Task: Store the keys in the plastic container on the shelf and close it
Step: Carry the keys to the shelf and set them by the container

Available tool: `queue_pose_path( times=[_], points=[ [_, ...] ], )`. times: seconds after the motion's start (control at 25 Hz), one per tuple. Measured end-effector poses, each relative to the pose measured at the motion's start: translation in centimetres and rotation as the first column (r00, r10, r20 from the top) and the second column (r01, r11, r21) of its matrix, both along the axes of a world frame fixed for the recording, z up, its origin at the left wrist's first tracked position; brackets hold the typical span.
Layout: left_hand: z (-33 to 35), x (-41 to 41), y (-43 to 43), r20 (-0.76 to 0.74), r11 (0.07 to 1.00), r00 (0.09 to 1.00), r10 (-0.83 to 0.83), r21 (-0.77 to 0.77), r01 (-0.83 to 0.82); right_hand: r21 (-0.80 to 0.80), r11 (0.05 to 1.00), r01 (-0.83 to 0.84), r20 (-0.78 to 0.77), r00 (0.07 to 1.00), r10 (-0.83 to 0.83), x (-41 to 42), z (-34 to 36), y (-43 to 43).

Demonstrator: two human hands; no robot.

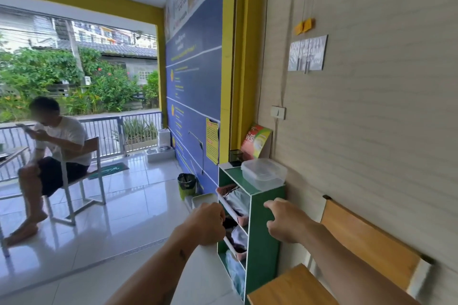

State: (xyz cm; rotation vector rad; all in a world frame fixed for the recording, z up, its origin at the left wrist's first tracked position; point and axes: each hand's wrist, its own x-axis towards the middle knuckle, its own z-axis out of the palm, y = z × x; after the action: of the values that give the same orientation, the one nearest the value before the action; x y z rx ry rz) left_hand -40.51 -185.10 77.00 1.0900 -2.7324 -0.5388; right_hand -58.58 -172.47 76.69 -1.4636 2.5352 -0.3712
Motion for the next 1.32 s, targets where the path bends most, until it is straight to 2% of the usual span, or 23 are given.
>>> queue_pose_path(
  times=[0.32, 0.48, 0.64, 0.96, 1.16, 1.32],
  points=[
    [-2.1, -12.5, -15.4, -0.029, 0.999, 0.999, -0.044, 0.028, 0.045, -0.017, 0.998, 0.054, 0.018, 0.998, -0.054, -13.3, -1.6, -15.3],
    [-2.2, -19.6, -22.2, -0.099, 0.995, 0.994, -0.038, 0.089, 0.047, 0.026, 0.999, 0.047, 0.004, 0.999, -0.047, -20.1, -1.6, -22.8],
    [-2.9, -25.6, -28.9, -0.106, 0.991, 0.993, -0.054, 0.115, 0.066, 0.067, 0.996, 0.059, -0.011, 0.998, -0.058, -24.8, -2.1, -28.3],
    [-7.2, -37.5, -43.1, -0.096, 0.950, 0.962, -0.257, 0.158, 0.270, 0.118, 0.966, 0.229, -0.019, 0.973, -0.228, -32.1, -6.9, -39.3],
    [-10.4, -43.4, -51.9, -0.103, 0.902, 0.921, -0.377, 0.187, 0.390, 0.183, 0.909, 0.374, 0.001, 0.925, -0.381, -34.7, -9.5, -46.1],
    [-13.8, -47.5, -55.8, -0.079, 0.847, 0.879, -0.471, 0.238, 0.475, 0.253, 0.860, 0.443, 0.022, 0.886, -0.463, -35.4, -11.7, -49.3]
  ],
)
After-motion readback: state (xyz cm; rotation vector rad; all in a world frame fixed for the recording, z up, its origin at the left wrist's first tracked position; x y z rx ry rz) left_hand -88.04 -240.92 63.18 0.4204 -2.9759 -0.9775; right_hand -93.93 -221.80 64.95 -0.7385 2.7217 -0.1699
